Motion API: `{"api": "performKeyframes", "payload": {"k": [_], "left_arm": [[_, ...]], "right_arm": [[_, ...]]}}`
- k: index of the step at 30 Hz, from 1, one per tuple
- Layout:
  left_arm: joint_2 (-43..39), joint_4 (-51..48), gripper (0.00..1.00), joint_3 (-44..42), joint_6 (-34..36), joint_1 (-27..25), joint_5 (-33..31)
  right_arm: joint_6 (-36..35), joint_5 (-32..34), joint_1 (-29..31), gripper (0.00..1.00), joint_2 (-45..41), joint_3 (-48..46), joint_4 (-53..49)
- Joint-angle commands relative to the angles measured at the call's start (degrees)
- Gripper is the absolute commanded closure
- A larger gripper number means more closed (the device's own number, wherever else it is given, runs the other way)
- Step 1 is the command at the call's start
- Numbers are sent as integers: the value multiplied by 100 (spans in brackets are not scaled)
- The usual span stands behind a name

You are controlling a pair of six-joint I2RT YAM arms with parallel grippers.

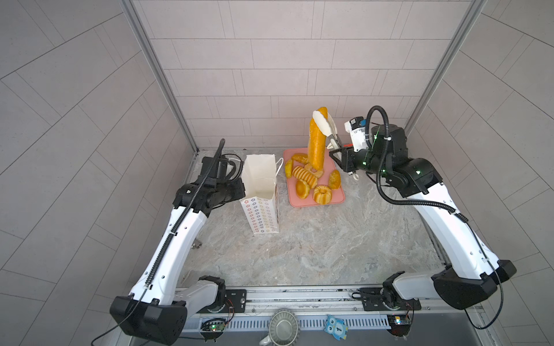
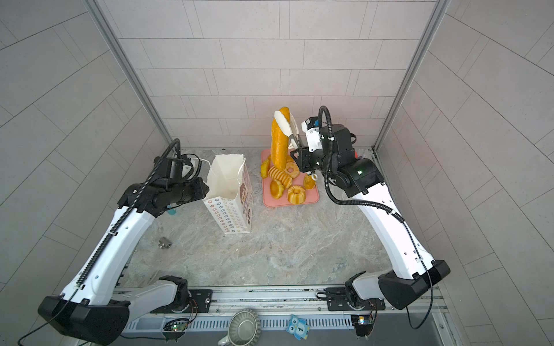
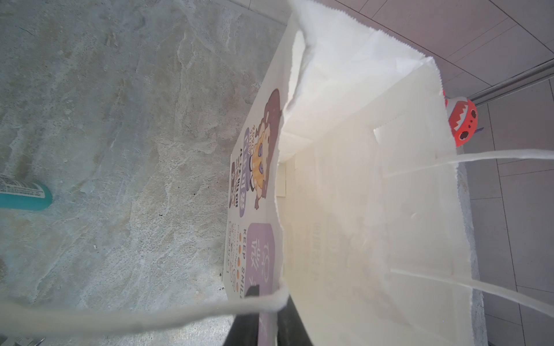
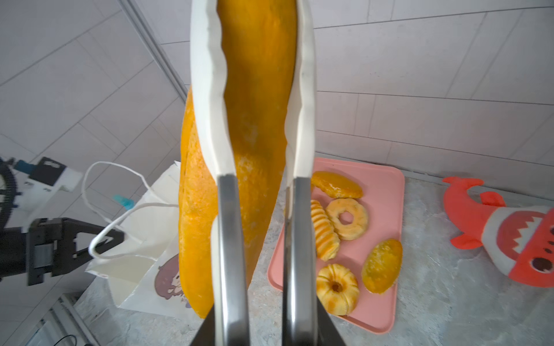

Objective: Place the fake bread into the paper bag
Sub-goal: 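Carry the loaf with the right gripper over the paper bag opening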

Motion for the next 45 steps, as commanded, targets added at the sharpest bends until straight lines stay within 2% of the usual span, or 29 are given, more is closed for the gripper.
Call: {"api": "performKeyframes", "payload": {"k": [1, 10, 24, 37, 45], "left_arm": [[-55, 94, 83, -68, -18, -34, -5], [-67, 150, 85, -99, -81, -38, 12], [-163, 245, 89, -210, -207, -34, 12], [-243, 302, 91, -314, -267, -34, 29], [-264, 303, 92, -310, -266, -40, 14]], "right_arm": [[106, -206, 304, 66, -293, 11, 858], [308, 81, 1130, 66, -269, -129, 1749], [368, 1259, 2301, 66, 153, -369, 2785], [364, 1719, 2555, 67, 588, -452, 2928], [326, 1782, 2594, 67, 872, -426, 2849]]}}
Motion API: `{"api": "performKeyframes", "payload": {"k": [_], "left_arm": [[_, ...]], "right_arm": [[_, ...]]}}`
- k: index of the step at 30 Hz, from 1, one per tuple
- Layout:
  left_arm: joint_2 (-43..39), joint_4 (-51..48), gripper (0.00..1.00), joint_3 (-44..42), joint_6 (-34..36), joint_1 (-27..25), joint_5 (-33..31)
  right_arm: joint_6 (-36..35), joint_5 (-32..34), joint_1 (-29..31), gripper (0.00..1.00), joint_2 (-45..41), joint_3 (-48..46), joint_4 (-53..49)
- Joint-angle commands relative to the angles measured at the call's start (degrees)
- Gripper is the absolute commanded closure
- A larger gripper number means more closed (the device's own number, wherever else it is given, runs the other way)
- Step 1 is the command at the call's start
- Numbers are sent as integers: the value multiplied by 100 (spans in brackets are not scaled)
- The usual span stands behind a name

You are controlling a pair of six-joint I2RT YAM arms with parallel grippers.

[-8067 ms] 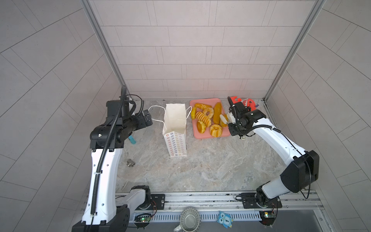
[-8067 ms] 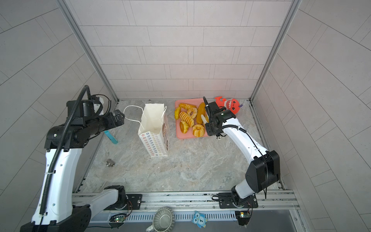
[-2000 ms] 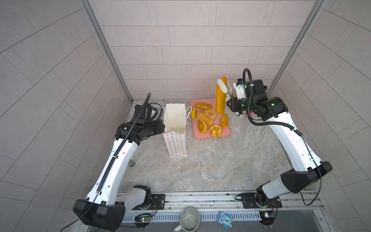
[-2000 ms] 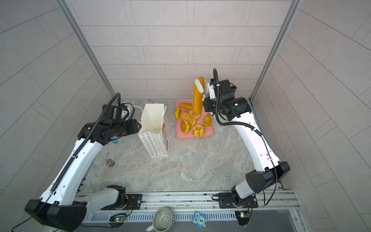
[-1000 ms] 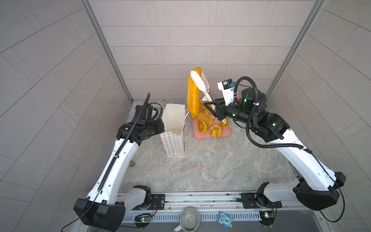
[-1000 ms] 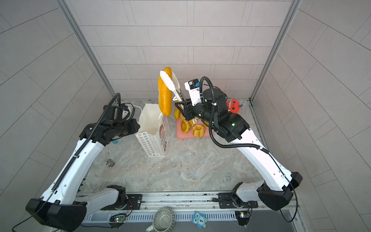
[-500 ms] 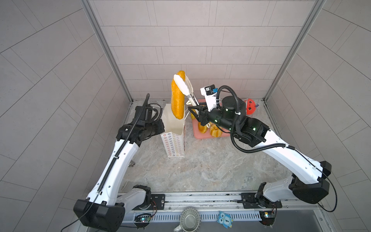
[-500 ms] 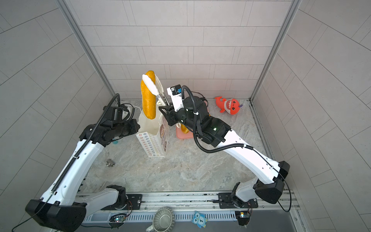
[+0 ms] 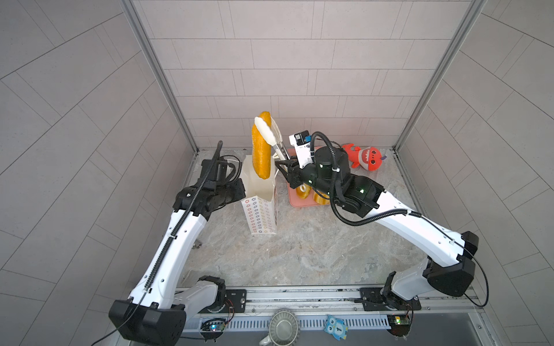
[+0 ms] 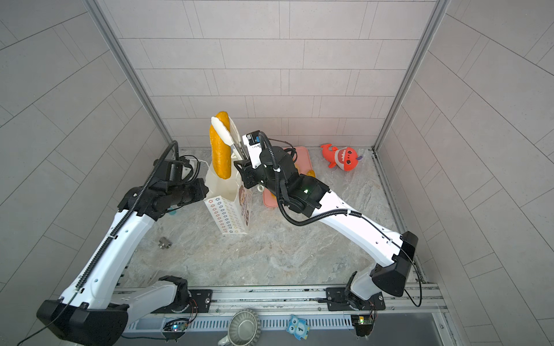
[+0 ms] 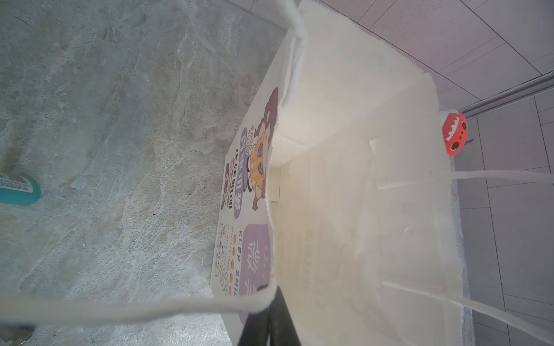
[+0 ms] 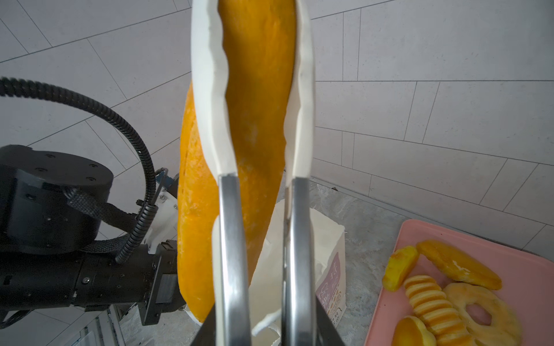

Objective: Place the fake bread into the paper bag
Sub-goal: 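Carry the loaf with the right gripper over the paper bag opening, then lower the loaf into the paper bag with the right gripper's tongs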

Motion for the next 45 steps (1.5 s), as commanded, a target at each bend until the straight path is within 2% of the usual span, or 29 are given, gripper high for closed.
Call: {"api": "performKeyframes", "payload": {"k": [1, 19, 34, 39, 45], "left_arm": [[-105, 67, 92, -59, -30, -34, 4], [-128, 83, 92, -55, -35, -34, 12], [-151, 81, 93, -102, -13, -41, -3], [-178, 77, 94, -111, -13, -37, 2], [-181, 79, 94, -89, -13, -34, 2]], "right_arm": [[-24, 125, 55, 67, 57, 54, 373], [-239, 510, 222, 69, 425, 158, -91], [-502, 952, 582, 68, 297, 1038, -665], [-460, 1370, 582, 68, 517, 1242, -746], [-382, 1516, 587, 69, 926, 1760, -1110]]}}
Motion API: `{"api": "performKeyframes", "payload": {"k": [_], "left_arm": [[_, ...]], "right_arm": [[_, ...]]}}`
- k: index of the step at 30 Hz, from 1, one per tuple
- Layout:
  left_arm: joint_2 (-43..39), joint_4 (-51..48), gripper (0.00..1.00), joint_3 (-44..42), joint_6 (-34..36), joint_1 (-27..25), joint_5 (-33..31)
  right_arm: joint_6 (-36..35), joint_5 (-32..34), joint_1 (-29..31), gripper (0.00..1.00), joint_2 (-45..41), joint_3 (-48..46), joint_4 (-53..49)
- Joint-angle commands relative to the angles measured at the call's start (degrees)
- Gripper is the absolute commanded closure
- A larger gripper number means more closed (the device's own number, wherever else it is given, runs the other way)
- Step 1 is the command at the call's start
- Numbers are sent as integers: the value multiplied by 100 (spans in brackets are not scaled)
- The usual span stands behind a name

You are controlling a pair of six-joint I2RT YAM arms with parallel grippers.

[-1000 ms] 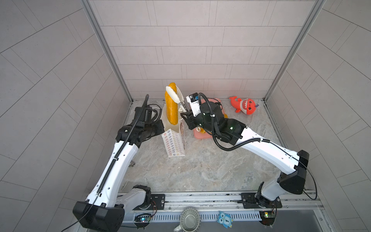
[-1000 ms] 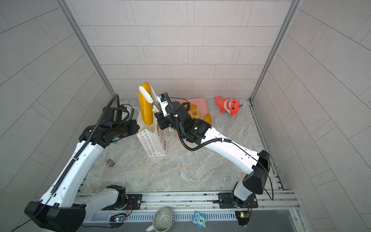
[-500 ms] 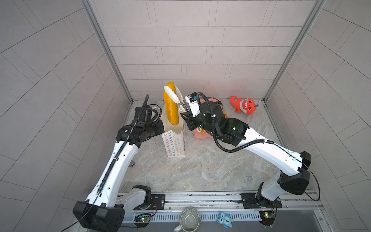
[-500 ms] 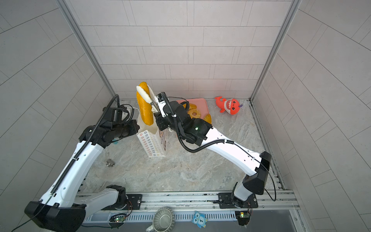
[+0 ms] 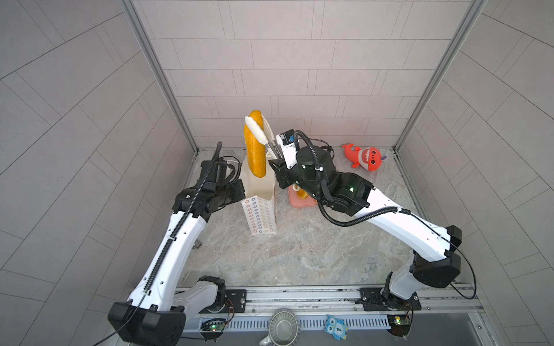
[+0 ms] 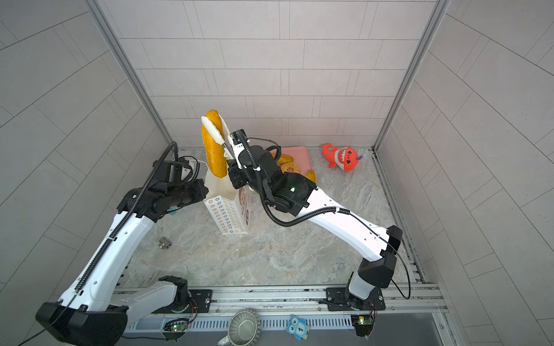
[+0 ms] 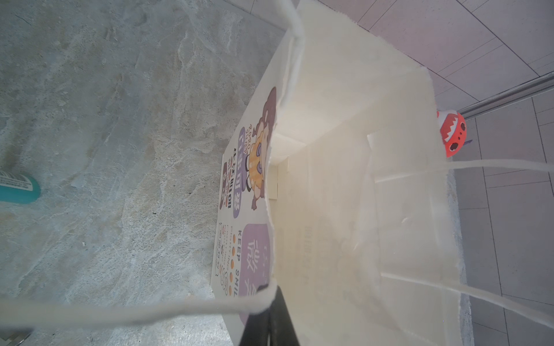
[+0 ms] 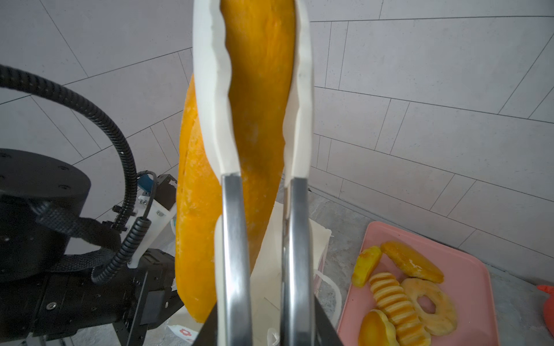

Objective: Place the fake bread into the paper bag
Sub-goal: 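Lower the loaf into the paper bag with the right gripper's tongs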

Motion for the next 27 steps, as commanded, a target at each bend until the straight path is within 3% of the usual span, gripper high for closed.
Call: {"api": "performKeyframes", "payload": {"k": [1, 27], "left_arm": [[-102, 56, 94, -27, 6, -43, 9], [-93, 59, 94, 13, 23, -42, 15]], "right_arm": [[58, 237, 16, 69, 172, 350, -110], [53, 282, 16, 67, 403, -76, -256]]}}
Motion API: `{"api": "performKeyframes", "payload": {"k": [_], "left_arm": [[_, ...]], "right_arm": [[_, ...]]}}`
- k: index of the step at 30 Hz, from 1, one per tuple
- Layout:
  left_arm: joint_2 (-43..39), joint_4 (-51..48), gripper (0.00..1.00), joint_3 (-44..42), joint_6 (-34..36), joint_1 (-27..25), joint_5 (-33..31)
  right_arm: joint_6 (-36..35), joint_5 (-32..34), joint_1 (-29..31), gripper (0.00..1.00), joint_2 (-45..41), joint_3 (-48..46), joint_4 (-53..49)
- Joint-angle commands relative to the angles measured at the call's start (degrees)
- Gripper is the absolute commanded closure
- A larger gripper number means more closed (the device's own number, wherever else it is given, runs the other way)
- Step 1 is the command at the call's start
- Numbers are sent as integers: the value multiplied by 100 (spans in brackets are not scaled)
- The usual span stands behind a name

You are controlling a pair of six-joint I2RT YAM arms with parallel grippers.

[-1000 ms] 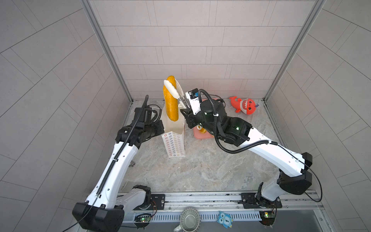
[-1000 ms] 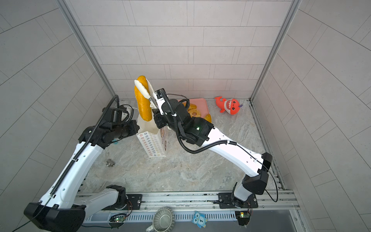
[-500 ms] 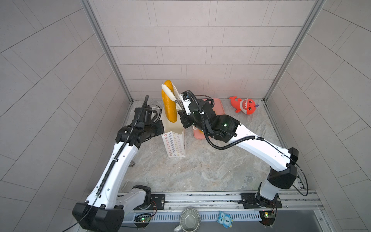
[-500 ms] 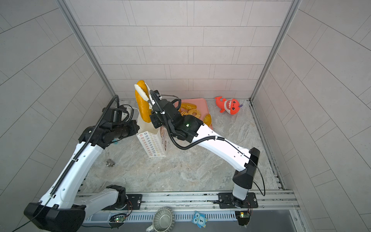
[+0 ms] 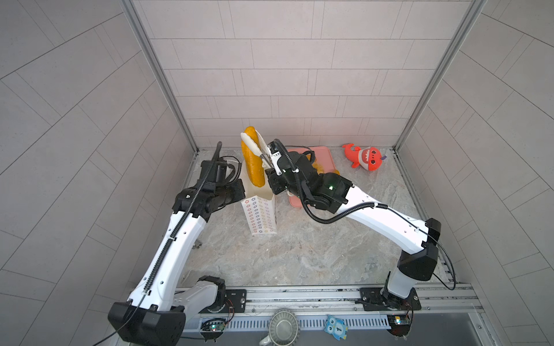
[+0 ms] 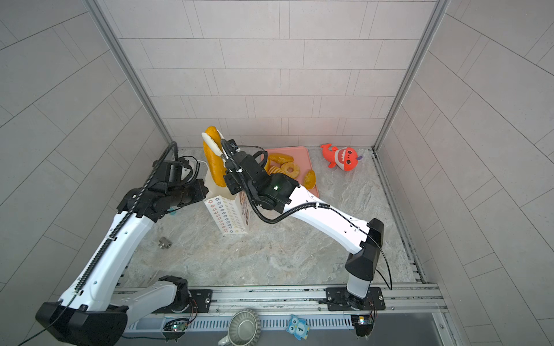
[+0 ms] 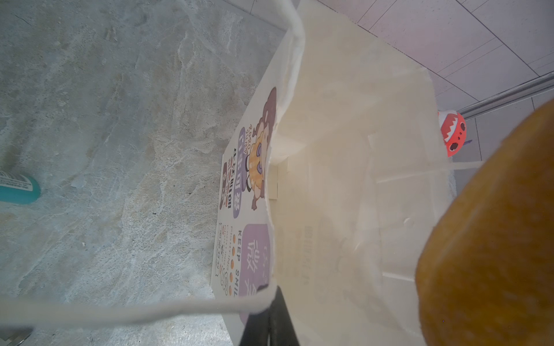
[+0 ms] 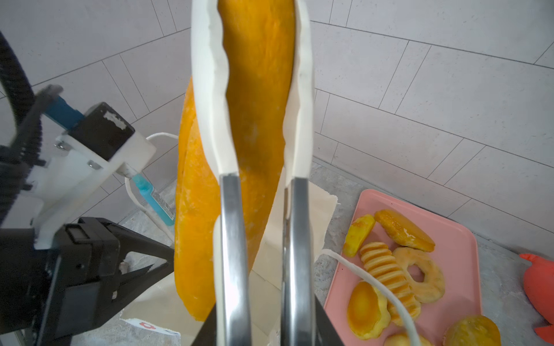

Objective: Place the fake bread into the paper bag
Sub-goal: 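Lower the loaf into the paper bag with the right gripper's tongs, then open the tongs to release the loaf and withdraw the right gripper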

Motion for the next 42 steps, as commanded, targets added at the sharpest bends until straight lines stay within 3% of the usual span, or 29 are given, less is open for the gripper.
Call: {"api": "performKeyframes", "payload": {"k": [1, 27, 42], "left_arm": [[-108, 53, 94, 19, 22, -34, 18], [-110, 35, 94, 52, -5, -40, -30], [-139, 20, 94, 56, -24, -41, -25]], "right_arm": [[13, 168, 17, 67, -135, -41, 160], [-43, 277, 17, 65, -523, -1035, 200], [-35, 213, 16, 55, -578, -1109, 165]]}}
